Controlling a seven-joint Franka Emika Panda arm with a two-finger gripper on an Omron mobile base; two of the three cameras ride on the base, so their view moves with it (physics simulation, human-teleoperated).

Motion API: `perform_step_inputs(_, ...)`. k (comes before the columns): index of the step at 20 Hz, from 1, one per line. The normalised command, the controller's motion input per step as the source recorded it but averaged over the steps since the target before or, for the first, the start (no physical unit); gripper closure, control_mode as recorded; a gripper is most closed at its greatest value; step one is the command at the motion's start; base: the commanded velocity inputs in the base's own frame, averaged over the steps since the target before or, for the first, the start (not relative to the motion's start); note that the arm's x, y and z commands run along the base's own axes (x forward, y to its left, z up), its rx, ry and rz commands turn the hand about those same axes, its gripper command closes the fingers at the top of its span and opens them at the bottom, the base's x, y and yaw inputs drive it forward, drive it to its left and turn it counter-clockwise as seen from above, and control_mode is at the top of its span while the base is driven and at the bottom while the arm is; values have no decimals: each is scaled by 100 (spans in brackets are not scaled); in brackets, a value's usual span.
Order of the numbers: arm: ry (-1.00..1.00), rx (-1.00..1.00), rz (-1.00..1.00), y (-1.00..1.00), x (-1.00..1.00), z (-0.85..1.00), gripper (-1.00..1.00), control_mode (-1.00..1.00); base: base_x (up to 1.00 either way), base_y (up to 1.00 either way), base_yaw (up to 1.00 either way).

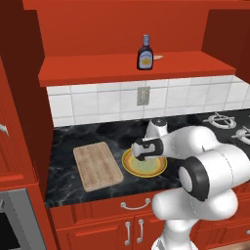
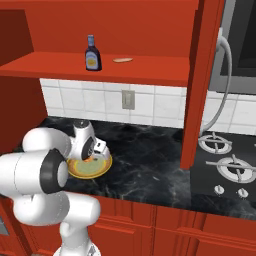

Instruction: Pick the shrimp from the plate and place it on the cutting board. Then pick the condiment bottle from the cabinet and place it next to the cutting board.

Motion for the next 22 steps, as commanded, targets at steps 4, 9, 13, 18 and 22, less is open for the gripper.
perform_step_inputs(4,0,0,0,5,-7,22,100,-100,0,0,0)
perform_step_inputs(9,0,0,0,10,-7,18,100,-100,0,0,0)
perform_step_inputs(13,0,0,0,19,-8,15,100,-100,0,0,0)
perform_step_inputs(18,0,0,0,26,-9,9,100,-100,0,0,0)
perform_step_inputs(22,0,0,0,29,-11,2,100,-100,0,0,0)
